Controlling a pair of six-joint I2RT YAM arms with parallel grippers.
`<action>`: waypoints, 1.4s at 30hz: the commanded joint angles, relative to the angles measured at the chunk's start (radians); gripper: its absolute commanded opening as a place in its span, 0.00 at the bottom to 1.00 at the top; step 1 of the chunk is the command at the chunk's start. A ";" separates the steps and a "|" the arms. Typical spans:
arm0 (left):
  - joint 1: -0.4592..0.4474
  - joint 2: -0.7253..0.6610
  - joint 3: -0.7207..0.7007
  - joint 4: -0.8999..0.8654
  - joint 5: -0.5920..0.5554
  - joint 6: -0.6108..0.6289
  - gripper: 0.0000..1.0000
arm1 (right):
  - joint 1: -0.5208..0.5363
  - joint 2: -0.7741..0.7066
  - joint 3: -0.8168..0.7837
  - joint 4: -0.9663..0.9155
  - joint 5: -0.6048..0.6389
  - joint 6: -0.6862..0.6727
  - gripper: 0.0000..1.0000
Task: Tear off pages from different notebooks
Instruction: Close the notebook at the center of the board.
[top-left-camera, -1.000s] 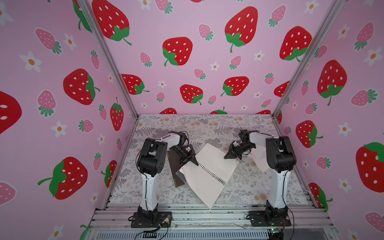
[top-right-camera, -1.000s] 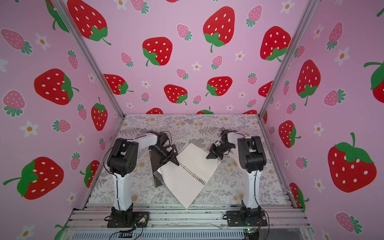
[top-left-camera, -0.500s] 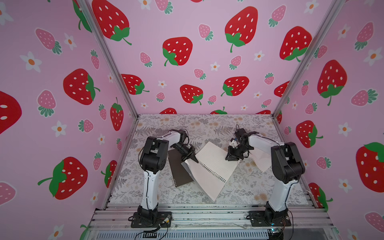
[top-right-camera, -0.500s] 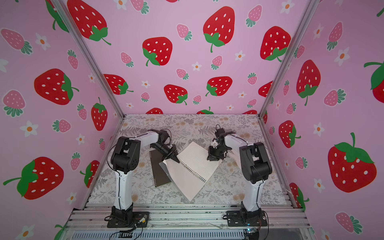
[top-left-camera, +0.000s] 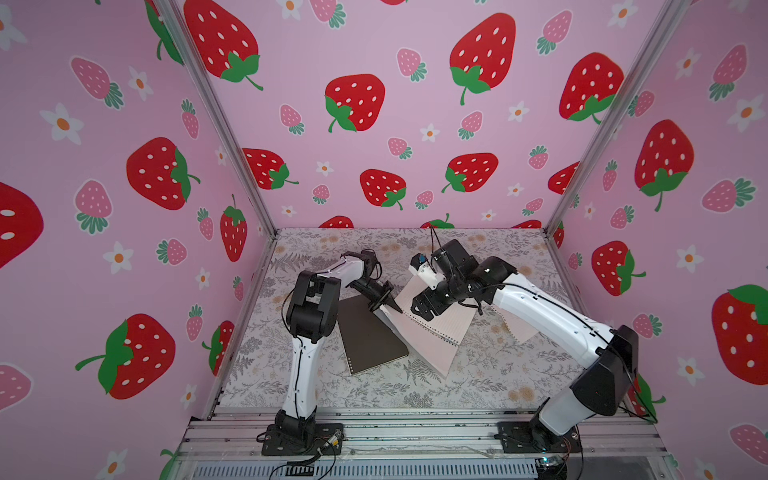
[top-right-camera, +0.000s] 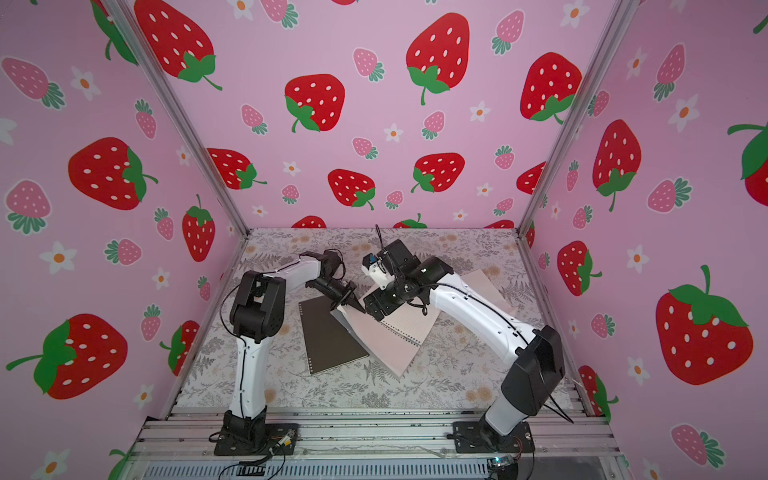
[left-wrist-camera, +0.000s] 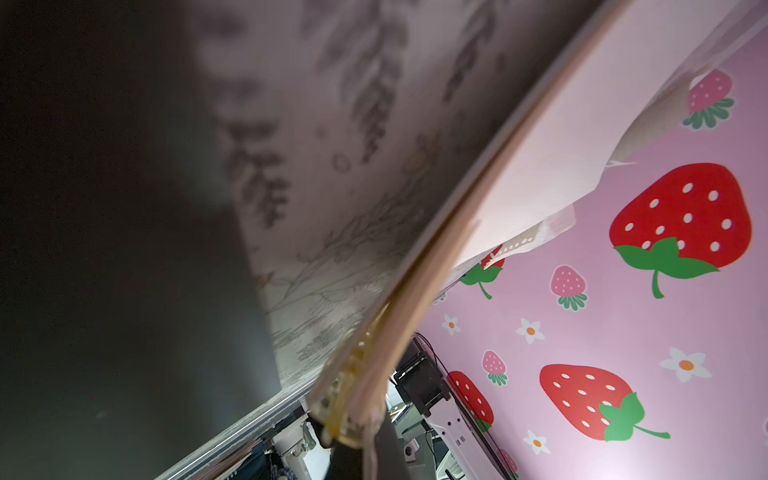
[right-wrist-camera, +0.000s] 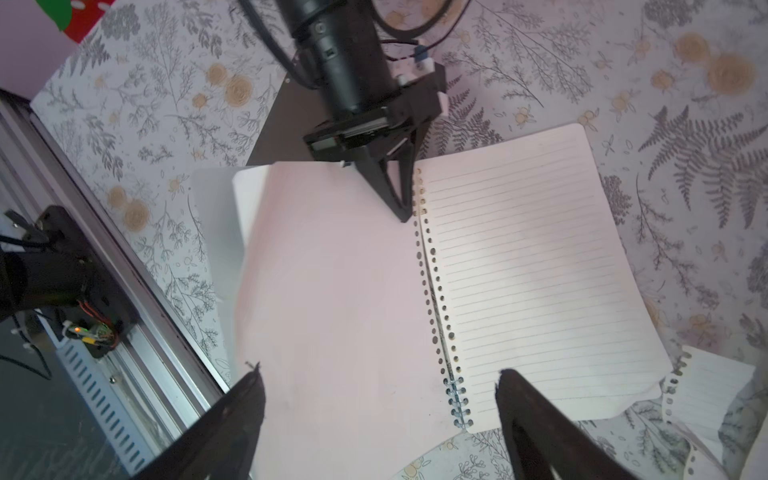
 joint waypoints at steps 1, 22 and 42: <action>0.002 0.036 0.057 -0.016 -0.005 -0.049 0.00 | 0.060 0.057 0.037 -0.104 0.060 -0.097 0.90; -0.003 0.041 0.097 0.109 0.047 -0.224 0.00 | 0.131 0.184 0.072 -0.159 0.131 -0.170 0.90; -0.010 -0.072 0.104 0.032 -0.015 -0.042 0.59 | -0.007 0.276 0.120 -0.210 0.103 -0.137 0.00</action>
